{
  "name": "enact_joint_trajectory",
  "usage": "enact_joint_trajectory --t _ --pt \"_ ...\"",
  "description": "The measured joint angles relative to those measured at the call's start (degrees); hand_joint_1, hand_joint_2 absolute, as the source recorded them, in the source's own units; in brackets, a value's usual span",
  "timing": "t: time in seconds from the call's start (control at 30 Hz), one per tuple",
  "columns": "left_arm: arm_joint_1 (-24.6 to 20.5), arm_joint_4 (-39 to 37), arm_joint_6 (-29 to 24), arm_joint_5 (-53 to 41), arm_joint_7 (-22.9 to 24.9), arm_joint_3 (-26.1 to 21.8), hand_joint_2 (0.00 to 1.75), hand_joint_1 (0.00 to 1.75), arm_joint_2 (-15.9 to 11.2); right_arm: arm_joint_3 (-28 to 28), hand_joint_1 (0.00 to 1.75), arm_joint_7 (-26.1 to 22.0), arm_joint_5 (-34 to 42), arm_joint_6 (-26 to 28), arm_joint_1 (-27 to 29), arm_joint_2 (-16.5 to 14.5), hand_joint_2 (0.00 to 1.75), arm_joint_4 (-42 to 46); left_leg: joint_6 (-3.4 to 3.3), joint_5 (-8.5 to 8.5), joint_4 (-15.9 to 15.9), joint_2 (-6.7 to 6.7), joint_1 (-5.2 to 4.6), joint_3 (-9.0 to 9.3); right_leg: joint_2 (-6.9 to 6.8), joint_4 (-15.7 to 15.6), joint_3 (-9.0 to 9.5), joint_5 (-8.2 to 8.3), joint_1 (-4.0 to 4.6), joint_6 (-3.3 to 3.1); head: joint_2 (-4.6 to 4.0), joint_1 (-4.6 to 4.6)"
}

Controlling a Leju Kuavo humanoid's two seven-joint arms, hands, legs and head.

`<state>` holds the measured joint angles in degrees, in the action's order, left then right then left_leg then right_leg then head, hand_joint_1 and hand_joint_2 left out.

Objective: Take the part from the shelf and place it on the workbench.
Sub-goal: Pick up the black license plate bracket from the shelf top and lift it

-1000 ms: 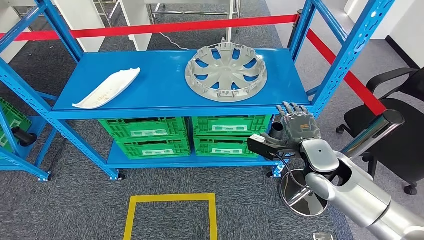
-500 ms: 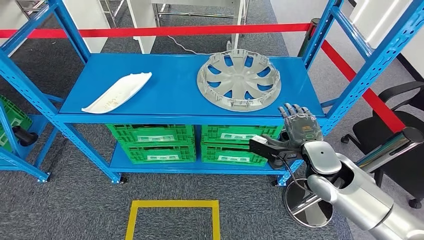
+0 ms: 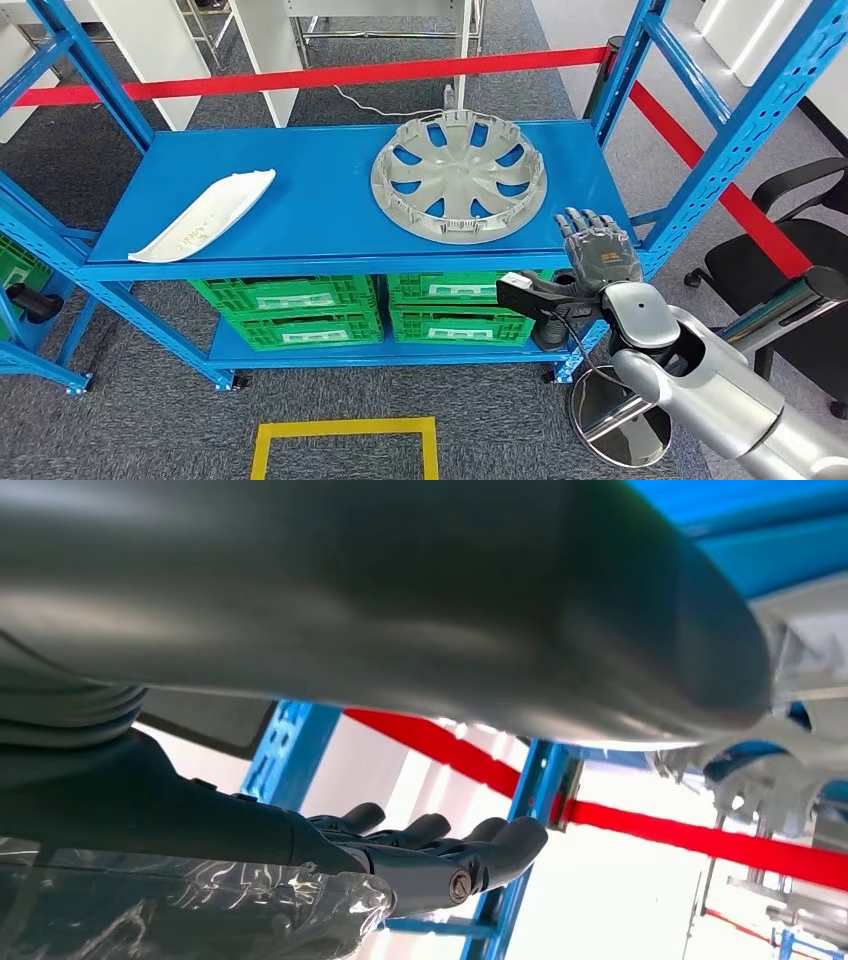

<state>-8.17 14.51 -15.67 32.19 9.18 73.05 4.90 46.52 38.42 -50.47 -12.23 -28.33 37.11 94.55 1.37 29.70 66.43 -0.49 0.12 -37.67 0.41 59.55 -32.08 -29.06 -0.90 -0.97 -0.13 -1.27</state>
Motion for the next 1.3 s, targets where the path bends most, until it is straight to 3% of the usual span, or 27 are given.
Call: enact_joint_trajectory --t 0.07,0.17,0.2,0.33,0.43,0.57,0.63,0.77,0.83,0.9,0.93,0.97,1.0,1.03,1.07,1.1,1.17,1.23,1.3 --pt "-0.06 -0.04 -0.04 -0.02 0.0 -0.05 0.0 0.0 -0.01 0.01 0.0 -0.02 0.0 0.04 0.0 -0.02 0.0 0.01 -0.82 -2.72 -5.22 -0.01 -0.39 1.46 0.07 -0.04 0.89 -0.72 -0.05 0.55 0.0 -0.03" --pt "-0.09 -0.1 -0.21 -0.15 0.03 -0.09 0.0 0.0 -0.02 -0.07 0.0 -0.02 0.01 0.12 0.08 -0.03 0.0 0.04 -1.98 -2.55 -6.94 0.01 -0.66 2.07 0.07 -0.36 1.21 -1.44 -0.09 1.64 0.0 0.02" --pt "-0.1 -0.11 -0.29 -0.25 0.04 -0.1 0.0 0.0 -0.02 -0.14 0.0 -0.02 0.0 0.19 0.1 0.01 0.0 0.06 -2.06 -2.62 -7.18 -0.02 -0.56 2.2 0.05 -0.57 1.37 -1.34 -0.07 1.66 0.0 -0.06" --pt "-0.25 -0.13 -0.39 -0.41 -0.16 -0.13 0.0 0.0 0.1 -0.28 0.0 -0.03 -0.02 0.4 -0.01 0.13 0.0 0.03 -1.96 -2.68 -7.58 -0.22 -0.24 2.45 0.02 -0.98 1.85 -0.76 0.34 0.69 0.0 -0.33" --pt "-0.25 -0.13 -0.38 -0.41 -0.45 -0.14 0.0 0.0 0.09 -0.34 0.0 -0.04 -0.01 0.48 0.06 0.13 0.0 0.03 -2.24 -2.41 -7.57 -0.29 -0.34 2.43 -0.06 -1.29 1.97 -0.72 0.36 0.74 0.0 -0.39" --pt "-0.26 -0.13 -0.38 -0.27 -0.48 -0.22 0.0 0.0 0.07 -0.36 0.0 -0.06 -0.01 0.54 0.17 0.13 0.0 0.03 -2.38 -2.31 -7.53 -0.27 -0.5 2.35 -0.09 -2.25 2.4 -1.2 0.22 1.74 0.0 -0.37" --pt "-0.26 -0.13 -0.37 -0.06 -0.4 -0.36 0.0 0.0 0.05 -0.36 0.0 -0.11 -0.02 0.54 0.25 0.12 0.0 0.03 -2.39 -2.31 -7.53 -0.26 -0.51 2.38 -0.1 -2.31 2.42 -1.21 0.21 1.94 0.0 -0.36" --pt "-0.27 -0.14 -0.32 0.1 -0.15 -0.74 0.0 0.0 0.02 -0.49 0.0 -0.22 -0.02 0.56 0.31 0.11 0.0 0.11 -3.28 -2.83 -9.26 -0.21 -0.45 3.63 -0.19 -3.34 3.14 -0.86 0.14 2.63 0.0 -0.34" --pt "-0.34 -0.13 -0.31 0.1 -0.11 -0.9 0.0 0.0 0.04 -0.61 0.0 -0.23 -0.02 0.57 0.22 0.13 0.0 0.17 -3.34 -3.51 -11.17 -0.08 0.04 4.91 -0.24 -0.49 1.98 -2.4 0.14 2.71 0.0 -0.44" --pt "-0.41 -0.13 -0.31 0.11 -0.1 -1.05 0.0 0.0 0.04 -0.57 0.0 -0.24 -0.02 0.56 0.28 0.13 0.0 0.14 -3.16 -3.53 -11.55 -0.04 0.35 5.3 -0.22 6.59 -1.98 -5.2 -0.16 2.86 0.0 -0.57" --pt "-0.36 -0.14 -0.3 0.11 -0.1 -1.1 0.0 0.0 0.04 -0.54 0.0 -0.24 -0.02 0.55 0.5 0.13 0.0 0.11 -2.96 -3.4 -11.46 -0.04 0.51 5.33 -0.23 9.66 -3.95 -5.84 -0.39 3.03 0.0 -0.6" --pt "-0.29 -0.14 -0.29 0.11 -0.1 -1.13 0.0 0.0 0.05 -0.5 0.0 -0.24 -0.02 0.55 0.72 0.13 0.0 0.09 -2.64 -3.18 -11.25 -0.06 0.72 5.37 -0.25 10.91 -5.1 -5.34 -0.69 3.28 0.0 -0.62" --pt "-0.21 -0.14 -0.29 0.11 -0.1 -1.14 0.0 0.0 0.06 -0.49 0.0 -0.24 -0.02 0.54 0.87 0.13 0.0 0.07 -2.2 -2.85 -10.88 -0.08 1.04 5.4 -0.27 10.04 -5.26 -3.74 -1.02 3.62 0.0 -0.62" --pt "-0.16 -0.14 -0.29 0.11 -0.11 -1.14 0.0 0.0 0.07 -0.51 0.0 -0.24 -0.02 0.54 0.92 0.13 0.0 0.05 -1.62 -2.37 -10.3 -0.11 1.45 5.42 -0.31 7.25 -4.47 -1.35 -1.39 4.08 0.0 -0.63" --pt "-0.14 -0.15 -0.29 0.11 -0.11 -1.15 0.0 0.0 0.04 -0.51 0.0 -0.24 -0.02 0.54 0.94 0.1 0.0 0.03 -0.93 -1.81 -9.65 -0.16 1.79 5.37 -0.25 4.28 -3.38 0.3 -1.61 4.68 0.0 -0.64" --pt "-0.18 -0.17 -0.28 0.11 -0.11 -1.15 0.0 0.0 0.02 -0.49 0.0 -0.25 -0.02 0.52 0.92 0.1 0.0 0.03 -0.24 -1.24 -8.86 -0.2 2.01 5.23 -0.11 1.82 -2.48 1.33 -1.71 4.84 0.0 -0.91" --pt "-0.22 -0.21 -0.24 0.09 -0.11 -1.17 0.0 0.0 -0.01 -0.45 0.0 -0.27 -0.02 0.49 1.16 0.1 0.0 0.0 0.78 -0.66 -8.04 -0.3 1.95 4.97 0.23 0.47 -2.05 1.03 -1.58 3.91 0.0 -1.02" --pt "-0.15 -0.21 -0.2 0.07 -0.1 -1.19 0.0 0.0 0.0 -0.44 0.0 -0.28 -0.02 0.46 1.42 0.11 0.0 -0.02 1.2 -0.58 -8.0 -0.32 1.84 4.98 0.32 0.89 -2.25 0.72 -1.53 2.28 0.0 -0.67" --pt "-0.14 -0.21 -0.19 0.04 -0.1 -1.19 0.0 0.0 -0.01 -0.52 0.0 -0.28 -0.02 0.5 1.44 0.1 0.0 0.02 1.46 0.34 -6.54 -0.14 1.89 4.52 0.23 1.04 -1.95 0.39 -1.49 1.45 0.0 -0.36"
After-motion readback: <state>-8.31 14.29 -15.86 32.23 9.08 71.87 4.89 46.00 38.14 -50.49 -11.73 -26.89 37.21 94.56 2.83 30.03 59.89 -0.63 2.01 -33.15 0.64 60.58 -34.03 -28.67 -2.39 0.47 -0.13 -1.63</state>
